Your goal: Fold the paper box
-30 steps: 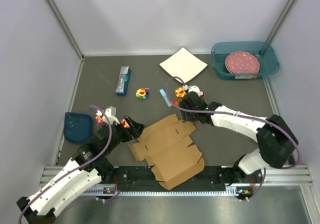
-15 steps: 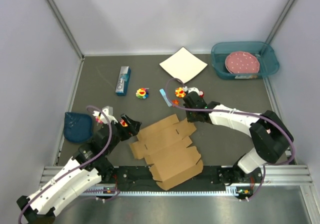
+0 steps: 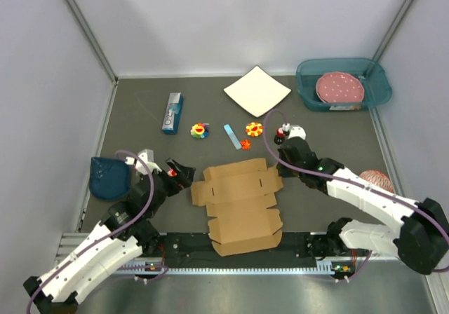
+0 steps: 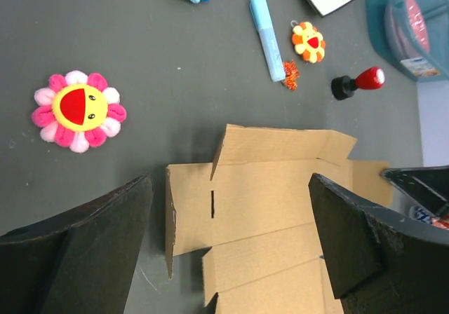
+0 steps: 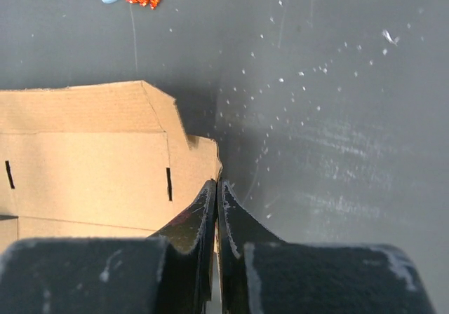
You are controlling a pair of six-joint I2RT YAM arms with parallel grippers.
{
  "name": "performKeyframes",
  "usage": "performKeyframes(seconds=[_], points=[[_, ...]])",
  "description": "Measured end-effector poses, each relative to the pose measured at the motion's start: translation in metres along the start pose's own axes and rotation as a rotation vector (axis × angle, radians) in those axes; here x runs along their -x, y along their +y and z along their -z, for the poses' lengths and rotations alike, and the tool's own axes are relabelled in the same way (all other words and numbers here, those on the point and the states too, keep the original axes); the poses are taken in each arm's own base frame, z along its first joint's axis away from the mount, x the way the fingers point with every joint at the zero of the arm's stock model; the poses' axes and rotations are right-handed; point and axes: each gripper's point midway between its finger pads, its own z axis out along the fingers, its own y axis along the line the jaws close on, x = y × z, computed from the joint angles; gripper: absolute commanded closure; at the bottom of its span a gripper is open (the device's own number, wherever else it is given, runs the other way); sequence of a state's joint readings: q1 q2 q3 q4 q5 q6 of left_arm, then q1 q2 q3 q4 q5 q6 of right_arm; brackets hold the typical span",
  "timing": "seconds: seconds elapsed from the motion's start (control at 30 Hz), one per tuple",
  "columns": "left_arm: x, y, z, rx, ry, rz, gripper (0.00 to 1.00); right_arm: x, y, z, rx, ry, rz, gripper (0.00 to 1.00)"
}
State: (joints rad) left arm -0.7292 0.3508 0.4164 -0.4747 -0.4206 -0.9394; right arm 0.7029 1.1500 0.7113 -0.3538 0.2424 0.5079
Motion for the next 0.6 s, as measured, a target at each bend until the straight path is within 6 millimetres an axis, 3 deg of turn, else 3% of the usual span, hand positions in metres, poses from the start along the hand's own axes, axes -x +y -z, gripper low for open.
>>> performKeyframes(seconds=[0.37,0.5,0.6], points=[[-0.056,0.016,-0.033,0.120,0.270,-0.231,0.04,-0.034,-0.033,0.032,-0.030,-0.050,-0.227,1.00],[-0.070,0.013,-0.041,0.137,0.365,-0.294,0.05,-0.031,-0.038,0.041,-0.029,-0.084,-0.276,1.00],[-0.075,0.011,-0.043,0.134,0.395,-0.311,0.13,-0.028,-0.039,0.045,-0.023,-0.102,-0.292,1.00]])
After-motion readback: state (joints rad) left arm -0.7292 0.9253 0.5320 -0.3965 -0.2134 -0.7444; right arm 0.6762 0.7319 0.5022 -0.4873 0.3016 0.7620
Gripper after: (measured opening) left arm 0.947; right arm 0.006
